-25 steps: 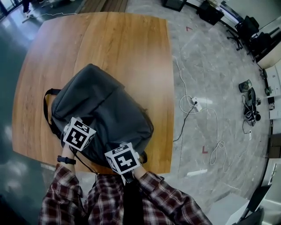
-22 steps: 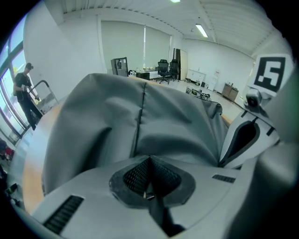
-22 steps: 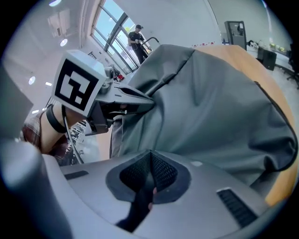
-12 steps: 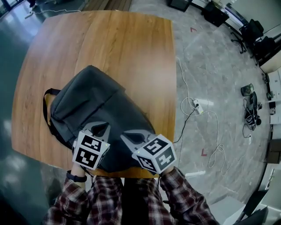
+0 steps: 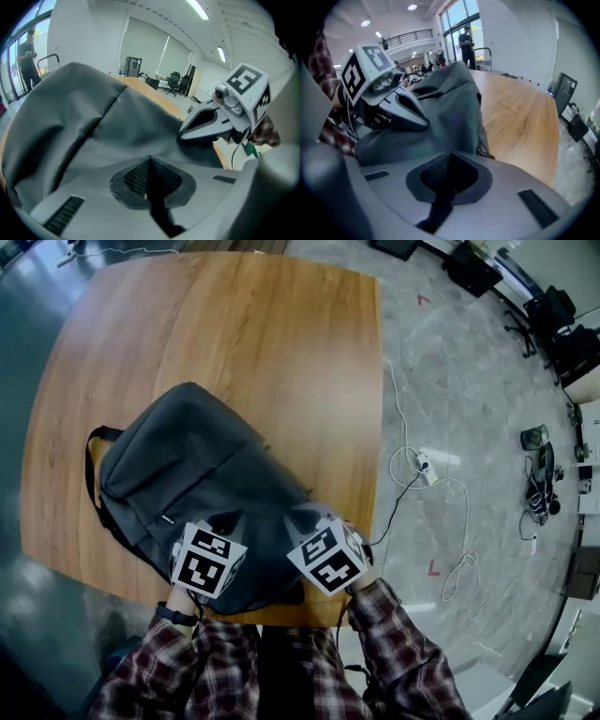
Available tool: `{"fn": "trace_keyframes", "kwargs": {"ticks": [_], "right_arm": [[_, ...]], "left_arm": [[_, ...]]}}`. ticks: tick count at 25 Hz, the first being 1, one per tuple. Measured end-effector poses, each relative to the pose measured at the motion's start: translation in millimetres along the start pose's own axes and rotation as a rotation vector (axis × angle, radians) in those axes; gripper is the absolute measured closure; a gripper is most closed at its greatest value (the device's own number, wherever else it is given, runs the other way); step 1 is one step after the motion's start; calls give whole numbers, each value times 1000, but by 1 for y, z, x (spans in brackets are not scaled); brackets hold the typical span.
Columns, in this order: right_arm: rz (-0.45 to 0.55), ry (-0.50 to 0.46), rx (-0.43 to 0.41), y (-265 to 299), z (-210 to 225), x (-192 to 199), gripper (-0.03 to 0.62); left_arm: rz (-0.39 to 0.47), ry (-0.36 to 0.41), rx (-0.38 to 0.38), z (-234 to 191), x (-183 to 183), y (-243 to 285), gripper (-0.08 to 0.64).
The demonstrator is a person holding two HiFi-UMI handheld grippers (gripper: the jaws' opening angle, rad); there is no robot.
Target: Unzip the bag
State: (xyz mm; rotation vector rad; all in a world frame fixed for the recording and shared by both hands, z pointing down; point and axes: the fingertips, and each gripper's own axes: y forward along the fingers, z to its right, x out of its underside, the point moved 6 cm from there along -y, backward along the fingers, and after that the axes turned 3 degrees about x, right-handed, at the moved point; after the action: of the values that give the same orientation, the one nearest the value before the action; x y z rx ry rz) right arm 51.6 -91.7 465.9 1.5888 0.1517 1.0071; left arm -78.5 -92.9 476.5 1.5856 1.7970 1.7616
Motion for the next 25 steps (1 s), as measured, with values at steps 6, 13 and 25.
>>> {"fn": "trace_keyframes", "kwargs": {"ticks": [6, 13, 25], "right_arm": [[-2, -45, -152, -6, -21, 3, 581], [290, -70, -181, -41, 53, -48, 581], [110, -654, -349, 46, 57, -69, 525]], "left_arm": [[-1, 22, 63, -2, 11, -8, 551], [-3, 38, 94, 0, 12, -8, 551], [-36, 39, 211, -8, 31, -24, 551]]}}
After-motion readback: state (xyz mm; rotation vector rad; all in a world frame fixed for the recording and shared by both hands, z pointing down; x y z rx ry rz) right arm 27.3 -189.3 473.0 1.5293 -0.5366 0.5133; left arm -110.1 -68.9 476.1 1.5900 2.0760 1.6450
